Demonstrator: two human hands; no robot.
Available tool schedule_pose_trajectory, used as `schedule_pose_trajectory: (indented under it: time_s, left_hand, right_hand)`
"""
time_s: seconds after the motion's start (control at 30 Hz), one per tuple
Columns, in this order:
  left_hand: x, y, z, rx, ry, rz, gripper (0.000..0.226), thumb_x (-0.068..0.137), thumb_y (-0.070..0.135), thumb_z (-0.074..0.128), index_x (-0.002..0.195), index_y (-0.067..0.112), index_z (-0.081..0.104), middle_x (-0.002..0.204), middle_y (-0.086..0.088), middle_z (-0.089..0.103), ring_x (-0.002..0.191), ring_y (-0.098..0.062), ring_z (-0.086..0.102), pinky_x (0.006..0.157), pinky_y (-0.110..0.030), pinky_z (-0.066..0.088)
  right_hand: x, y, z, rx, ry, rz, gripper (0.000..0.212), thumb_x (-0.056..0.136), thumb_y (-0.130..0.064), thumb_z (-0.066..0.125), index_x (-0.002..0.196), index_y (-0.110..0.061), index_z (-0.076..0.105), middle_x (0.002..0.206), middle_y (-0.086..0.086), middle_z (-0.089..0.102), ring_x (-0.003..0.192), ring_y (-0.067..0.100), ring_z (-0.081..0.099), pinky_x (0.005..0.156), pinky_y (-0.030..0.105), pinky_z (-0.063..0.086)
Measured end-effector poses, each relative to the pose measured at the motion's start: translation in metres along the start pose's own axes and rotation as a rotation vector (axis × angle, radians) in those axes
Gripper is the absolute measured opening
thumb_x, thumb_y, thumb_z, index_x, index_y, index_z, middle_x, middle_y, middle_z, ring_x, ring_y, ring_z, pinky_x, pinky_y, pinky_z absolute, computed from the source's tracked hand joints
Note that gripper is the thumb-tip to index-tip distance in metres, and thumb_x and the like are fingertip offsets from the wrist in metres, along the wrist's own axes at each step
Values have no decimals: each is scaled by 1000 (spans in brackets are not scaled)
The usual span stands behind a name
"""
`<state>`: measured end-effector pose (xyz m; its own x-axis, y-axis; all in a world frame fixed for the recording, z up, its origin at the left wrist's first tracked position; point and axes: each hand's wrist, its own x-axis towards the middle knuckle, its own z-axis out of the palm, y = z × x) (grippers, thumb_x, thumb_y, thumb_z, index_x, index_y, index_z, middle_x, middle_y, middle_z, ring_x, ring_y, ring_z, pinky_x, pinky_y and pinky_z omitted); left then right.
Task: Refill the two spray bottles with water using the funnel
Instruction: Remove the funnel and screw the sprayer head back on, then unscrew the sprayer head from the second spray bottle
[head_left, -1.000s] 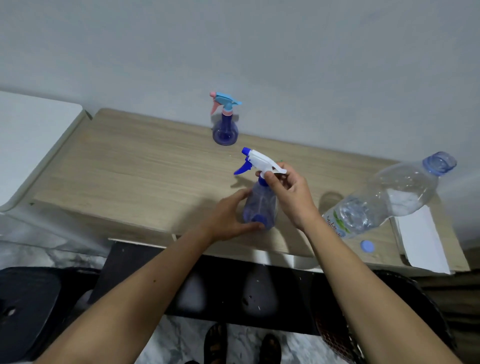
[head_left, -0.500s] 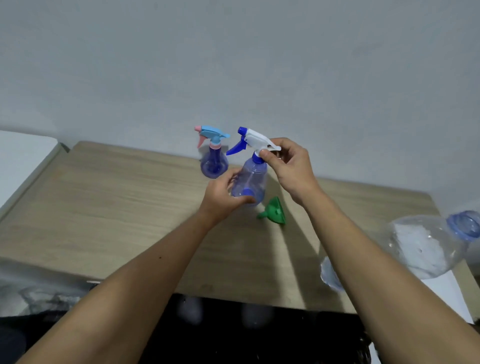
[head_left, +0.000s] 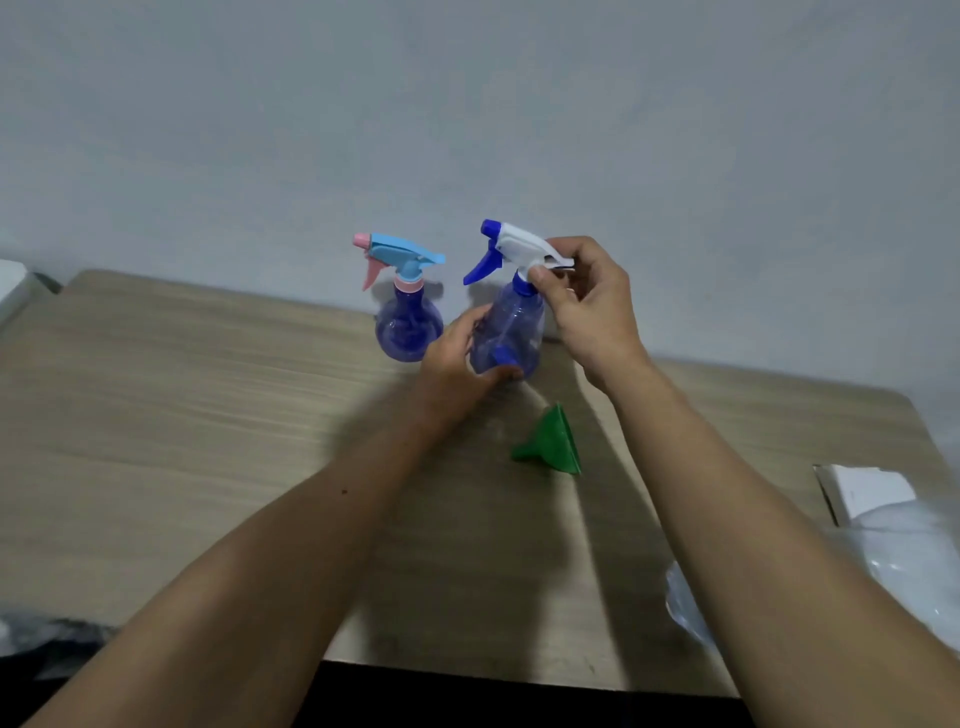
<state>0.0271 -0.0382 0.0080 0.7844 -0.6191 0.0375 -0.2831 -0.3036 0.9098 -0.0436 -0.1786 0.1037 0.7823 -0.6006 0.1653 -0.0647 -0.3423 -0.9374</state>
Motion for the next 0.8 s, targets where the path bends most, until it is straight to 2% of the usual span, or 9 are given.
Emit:
schedule_pose_trajectory:
  time_s: [0.1, 0.2, 0.23, 0.3, 0.37, 0.47, 0.57, 0.7, 0.8]
  left_hand:
    - [2, 9, 2, 56, -14, -32, 66, 95, 27, 77, 151, 10, 46, 147, -14, 59, 132, -21, 60, 115, -42, 48]
    - [3, 11, 4, 60, -17, -22, 56, 104, 13, 64, 150, -10, 43, 146, -33, 54, 111, 8, 65, 116, -46, 43]
    - [2, 8, 4, 53, 14, -10, 61, 101, 19, 70, 151, -3, 44, 146, -27, 57, 113, 7, 64, 115, -46, 46]
    - [-2, 3, 3, 66, 26, 15, 73, 92, 32, 80, 153, 13, 44, 148, -11, 59, 131, -15, 61, 115, -47, 49]
    - [-1, -2, 2, 85, 14, 6, 83, 89, 37, 83, 156, 16, 40, 152, -6, 56, 139, -23, 55, 116, -42, 47]
    - [6, -5, 3, 115, 0, 29, 94, 86, 47, 83, 160, 18, 33, 158, -4, 51, 144, -23, 50, 111, -30, 43]
    - [1, -8, 2, 104, 10, 48, 97, 84, 45, 86, 160, 16, 33, 158, -5, 51, 142, -22, 51, 108, -26, 42]
    - [-21, -24, -3, 0, 60, 42, 102, 73, 56, 91, 155, 17, 43, 152, -2, 57, 140, -16, 55, 117, -42, 48]
    - [-38, -35, -16, -23, 86, 43, 108, 66, 66, 88, 150, 12, 49, 143, -6, 64, 131, -14, 62, 112, -38, 53]
  right_hand:
    - [0, 5, 2, 3, 10, -3, 15, 99, -12, 70, 109, -22, 66, 95, -7, 70, 79, -2, 65, 76, 18, 56]
    - [-1, 6, 4, 9, 16, 11, 17, 100, -13, 70, 114, -22, 67, 99, -7, 71, 81, -5, 65, 76, 16, 55]
    - [-2, 5, 4, 9, 16, 13, 17, 100, -13, 70, 114, -22, 67, 99, -6, 71, 81, -5, 65, 76, 16, 55]
    - [-2, 4, 4, 11, 16, 21, 18, 99, -13, 70, 115, -21, 67, 101, -5, 72, 81, -5, 66, 76, 17, 56]
    - [-2, 2, 3, 28, 25, 36, 21, 98, -12, 72, 118, -19, 68, 105, -4, 73, 83, -5, 67, 77, 18, 56]
    - [-4, -1, 3, 79, 59, 58, 33, 96, -10, 75, 127, -16, 66, 113, -4, 72, 87, -8, 70, 82, 18, 59]
    - [-13, -1, 5, 110, 90, 81, 41, 95, -10, 77, 132, -18, 61, 118, -4, 69, 95, -3, 71, 81, 16, 59]
    - [-31, 2, 7, 119, 173, 120, 58, 94, -12, 78, 144, -19, 50, 134, -1, 60, 115, 12, 65, 91, 21, 59]
    - [-48, 4, 9, 174, 242, 145, 65, 93, -10, 79, 147, -16, 44, 132, -1, 56, 113, 11, 63, 94, 22, 58]
